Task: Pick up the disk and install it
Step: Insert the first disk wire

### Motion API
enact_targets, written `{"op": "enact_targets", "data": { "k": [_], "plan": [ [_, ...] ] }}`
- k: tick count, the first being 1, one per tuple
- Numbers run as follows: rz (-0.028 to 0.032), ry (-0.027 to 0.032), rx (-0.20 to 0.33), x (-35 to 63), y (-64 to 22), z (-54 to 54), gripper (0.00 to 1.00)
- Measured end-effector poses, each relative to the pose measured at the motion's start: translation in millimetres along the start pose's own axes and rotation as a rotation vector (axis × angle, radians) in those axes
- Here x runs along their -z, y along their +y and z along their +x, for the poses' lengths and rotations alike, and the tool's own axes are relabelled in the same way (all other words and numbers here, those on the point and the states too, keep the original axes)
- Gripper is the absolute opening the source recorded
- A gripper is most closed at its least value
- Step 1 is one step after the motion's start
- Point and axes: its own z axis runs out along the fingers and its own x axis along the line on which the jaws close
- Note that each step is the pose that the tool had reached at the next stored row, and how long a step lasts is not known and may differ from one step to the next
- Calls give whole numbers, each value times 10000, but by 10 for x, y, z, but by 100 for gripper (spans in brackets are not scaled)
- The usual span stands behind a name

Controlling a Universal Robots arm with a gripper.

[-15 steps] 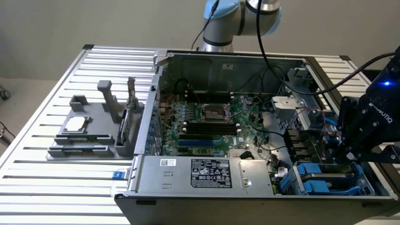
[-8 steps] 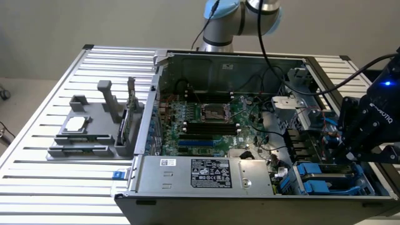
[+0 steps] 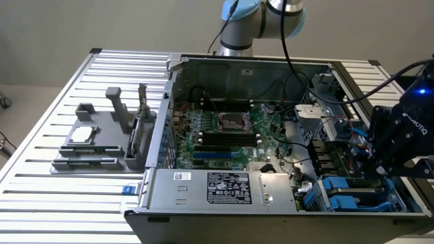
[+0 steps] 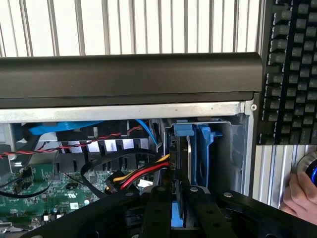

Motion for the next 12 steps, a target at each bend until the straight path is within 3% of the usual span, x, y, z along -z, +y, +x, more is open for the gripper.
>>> {"op": "enact_targets", "data": {
  "k": [6, 12],
  "plan": [
    [53, 0, -16, -5, 5, -21, 16],
    [58, -2, -16, -13, 6, -26, 16]
  ]
}}
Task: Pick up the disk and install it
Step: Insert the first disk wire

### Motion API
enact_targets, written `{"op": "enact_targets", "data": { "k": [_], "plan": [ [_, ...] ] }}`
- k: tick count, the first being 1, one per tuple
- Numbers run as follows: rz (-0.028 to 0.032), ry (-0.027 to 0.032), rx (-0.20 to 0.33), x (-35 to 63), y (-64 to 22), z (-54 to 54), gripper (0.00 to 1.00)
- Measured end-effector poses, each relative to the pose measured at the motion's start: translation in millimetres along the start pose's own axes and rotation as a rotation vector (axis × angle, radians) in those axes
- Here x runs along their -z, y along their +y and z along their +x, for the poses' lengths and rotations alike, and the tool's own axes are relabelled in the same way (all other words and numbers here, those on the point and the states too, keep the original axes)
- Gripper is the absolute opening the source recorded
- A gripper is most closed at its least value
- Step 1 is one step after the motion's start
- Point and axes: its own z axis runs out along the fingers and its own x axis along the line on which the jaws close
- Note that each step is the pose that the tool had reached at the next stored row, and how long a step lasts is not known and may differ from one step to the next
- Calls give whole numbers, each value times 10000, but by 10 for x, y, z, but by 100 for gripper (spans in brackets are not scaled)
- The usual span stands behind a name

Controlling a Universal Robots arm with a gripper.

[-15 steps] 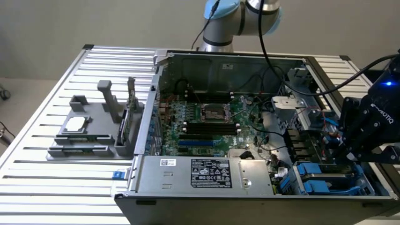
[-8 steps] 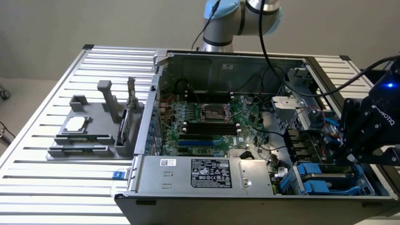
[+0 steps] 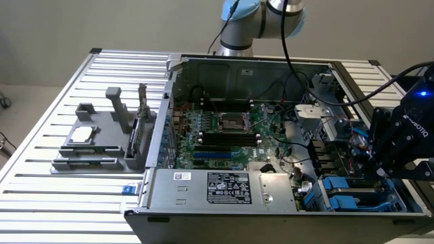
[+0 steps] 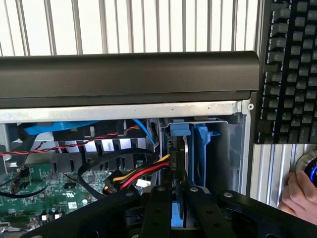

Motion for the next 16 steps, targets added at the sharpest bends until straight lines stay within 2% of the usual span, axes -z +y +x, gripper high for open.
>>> {"op": "enact_targets", "data": {
  "k": [16],
  "plan": [
    [0, 2, 1, -36, -3, -3, 16]
  ]
}}
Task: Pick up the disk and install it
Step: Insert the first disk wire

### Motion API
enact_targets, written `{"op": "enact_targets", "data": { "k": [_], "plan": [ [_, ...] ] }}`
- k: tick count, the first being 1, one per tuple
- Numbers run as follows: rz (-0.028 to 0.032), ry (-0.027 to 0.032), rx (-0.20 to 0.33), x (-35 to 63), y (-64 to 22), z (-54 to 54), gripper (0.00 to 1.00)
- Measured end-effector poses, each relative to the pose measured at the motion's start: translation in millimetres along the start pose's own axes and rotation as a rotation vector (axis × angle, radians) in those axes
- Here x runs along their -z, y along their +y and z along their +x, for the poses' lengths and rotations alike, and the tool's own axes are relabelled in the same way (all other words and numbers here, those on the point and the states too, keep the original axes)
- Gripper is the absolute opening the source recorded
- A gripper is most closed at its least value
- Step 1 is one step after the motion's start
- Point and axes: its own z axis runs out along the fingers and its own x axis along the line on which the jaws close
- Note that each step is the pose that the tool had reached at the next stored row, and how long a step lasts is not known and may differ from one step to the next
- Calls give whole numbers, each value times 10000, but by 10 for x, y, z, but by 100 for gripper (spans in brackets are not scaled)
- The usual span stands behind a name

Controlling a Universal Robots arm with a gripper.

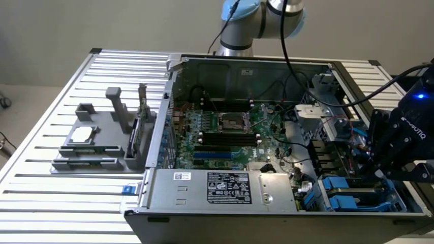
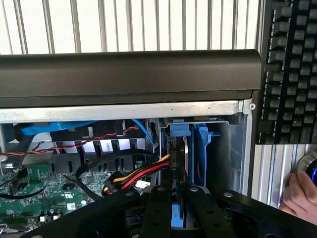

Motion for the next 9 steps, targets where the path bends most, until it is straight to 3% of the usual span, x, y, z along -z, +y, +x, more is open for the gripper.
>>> {"op": "enact_targets", "data": {
  "k": [9],
  "plan": [
    [-2, -4, 35, 2, -2, 22, 16]
  ]
}}
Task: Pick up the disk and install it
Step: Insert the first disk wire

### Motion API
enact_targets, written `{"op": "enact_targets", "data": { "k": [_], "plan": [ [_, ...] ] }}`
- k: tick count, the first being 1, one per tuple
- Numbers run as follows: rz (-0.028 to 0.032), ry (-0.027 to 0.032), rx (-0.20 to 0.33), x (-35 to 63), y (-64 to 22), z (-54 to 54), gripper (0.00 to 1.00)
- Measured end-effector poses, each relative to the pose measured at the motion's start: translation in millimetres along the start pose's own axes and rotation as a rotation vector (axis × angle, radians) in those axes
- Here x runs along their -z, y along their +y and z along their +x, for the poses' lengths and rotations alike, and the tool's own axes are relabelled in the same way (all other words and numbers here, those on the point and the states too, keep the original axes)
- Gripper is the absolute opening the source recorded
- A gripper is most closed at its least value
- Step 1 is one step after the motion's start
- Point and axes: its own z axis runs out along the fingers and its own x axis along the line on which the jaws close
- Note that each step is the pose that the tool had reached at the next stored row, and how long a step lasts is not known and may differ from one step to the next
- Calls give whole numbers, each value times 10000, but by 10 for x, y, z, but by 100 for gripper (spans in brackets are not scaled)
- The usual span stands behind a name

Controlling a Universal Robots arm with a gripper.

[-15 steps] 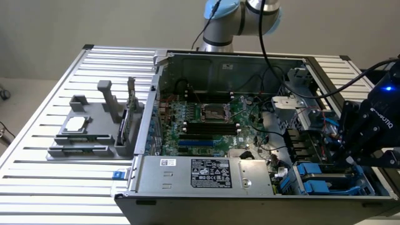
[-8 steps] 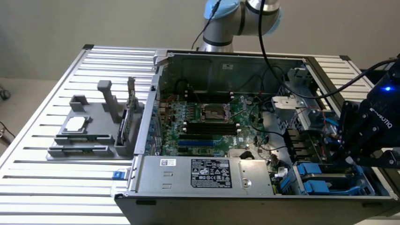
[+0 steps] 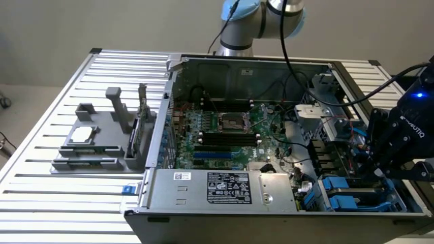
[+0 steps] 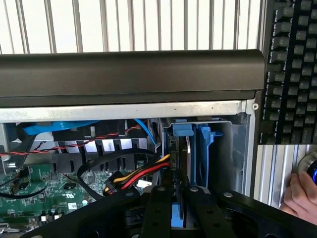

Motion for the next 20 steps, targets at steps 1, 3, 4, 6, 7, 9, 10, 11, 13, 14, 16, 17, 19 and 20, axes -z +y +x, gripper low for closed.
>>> {"op": "enact_targets", "data": {
  "k": [1, 3, 4, 6, 7, 9, 10, 11, 13, 14, 16, 17, 19, 20],
  "plan": [
    [0, -1, 4, 0, 0, 0, 16],
    [-1, -2, 11, 1, 1, 1, 16],
    [-1, -2, 10, 1, 1, 1, 16],
    [-1, -2, 11, 1, 6, 2, 16],
    [-1, -1, 11, 1, 6, 2, 16],
    [-1, -1, 11, 2, 12, 1, 16],
    [-1, -1, 11, 2, 13, 1, 16],
    [-1, -1, 11, 2, 14, 0, 16],
    [-1, -2, 11, 2, 17, -3, 16],
    [0, -1, 11, 2, 17, -5, 16],
    [-1, -2, 10, 2, 17, -7, 16],
    [-1, -2, 11, 2, 18, -7, 16],
    [-1, -2, 13, 1, 18, -13, 16],
    [-1, -1, 15, 1, 19, -16, 16]
  ]
}}
